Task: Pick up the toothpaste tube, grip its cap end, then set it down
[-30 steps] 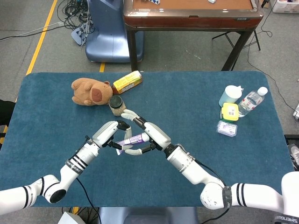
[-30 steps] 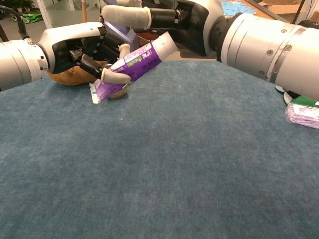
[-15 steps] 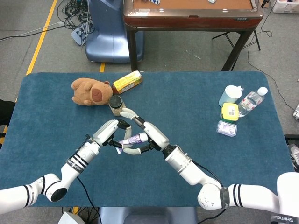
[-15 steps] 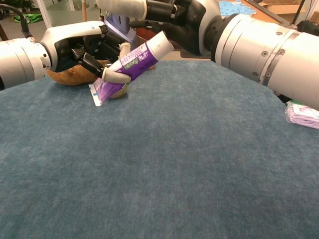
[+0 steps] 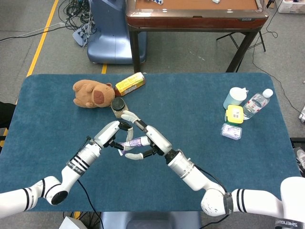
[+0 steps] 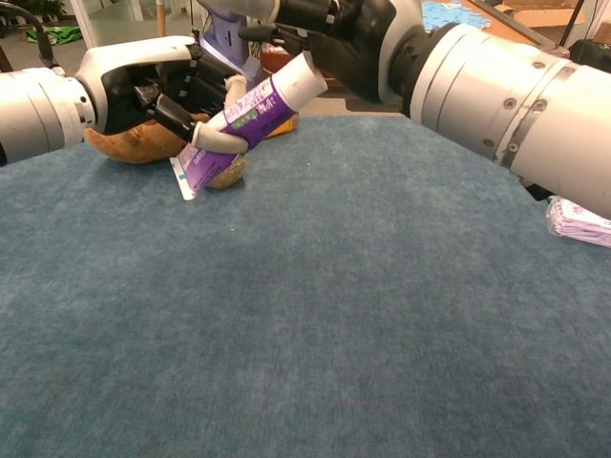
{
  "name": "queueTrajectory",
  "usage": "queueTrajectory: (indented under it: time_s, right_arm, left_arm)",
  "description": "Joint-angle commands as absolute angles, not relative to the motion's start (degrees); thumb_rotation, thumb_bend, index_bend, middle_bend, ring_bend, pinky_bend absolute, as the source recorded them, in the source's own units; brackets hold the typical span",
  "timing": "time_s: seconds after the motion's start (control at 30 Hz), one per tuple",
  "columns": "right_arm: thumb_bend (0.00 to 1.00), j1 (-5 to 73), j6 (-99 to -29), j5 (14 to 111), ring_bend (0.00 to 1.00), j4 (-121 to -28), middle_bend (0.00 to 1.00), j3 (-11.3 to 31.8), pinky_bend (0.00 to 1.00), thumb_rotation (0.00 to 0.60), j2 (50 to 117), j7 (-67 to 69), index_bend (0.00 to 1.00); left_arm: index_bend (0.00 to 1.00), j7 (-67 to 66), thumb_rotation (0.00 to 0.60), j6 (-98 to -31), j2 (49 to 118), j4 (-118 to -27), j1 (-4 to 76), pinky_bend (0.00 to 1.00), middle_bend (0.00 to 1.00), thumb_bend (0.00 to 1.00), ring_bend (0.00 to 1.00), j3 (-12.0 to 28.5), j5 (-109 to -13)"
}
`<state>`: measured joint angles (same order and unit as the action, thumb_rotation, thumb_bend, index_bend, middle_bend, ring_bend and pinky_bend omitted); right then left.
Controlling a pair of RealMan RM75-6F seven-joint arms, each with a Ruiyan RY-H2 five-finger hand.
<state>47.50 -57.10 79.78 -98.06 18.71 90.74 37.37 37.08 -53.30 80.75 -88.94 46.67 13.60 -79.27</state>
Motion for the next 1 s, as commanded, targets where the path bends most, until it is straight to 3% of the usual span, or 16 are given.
queueTrajectory:
  time_s: [0.03, 0.53, 1.0]
  right_arm:
    - [0.03, 47.2, -57.7, 80.3, 0.00, -98.1, 0.00, 18.6, 0.00, 0.463, 90.5, 38.1, 0.00]
    - [0.03, 47.2, -59.0, 82.1, 0.00, -97.4, 0.00, 18.1, 0.00, 0.463, 90.5, 41.0, 0.00]
    - [0.03, 44.4, -59.9, 83.9, 0.00, -103.3, 0.00, 17.6, 0.00, 0.462, 78.2, 36.6, 0.00]
  left_arm:
    - [0.64, 38.4, 0.600, -53.2, 80.6, -88.9, 46.5, 0.26, 0.70, 0.43, 0.42, 13.7, -79.2]
    - [0.64, 42.0, 0.600, -53.1, 79.1, -89.6, 46.5, 0.26, 0.71, 0.43, 0.42, 14.2, -79.8]
    - [0.64, 39.6, 0.600, -52.8, 78.7, -85.9, 46.0, 0.26, 0.71, 0.43, 0.42, 11.7, -81.3]
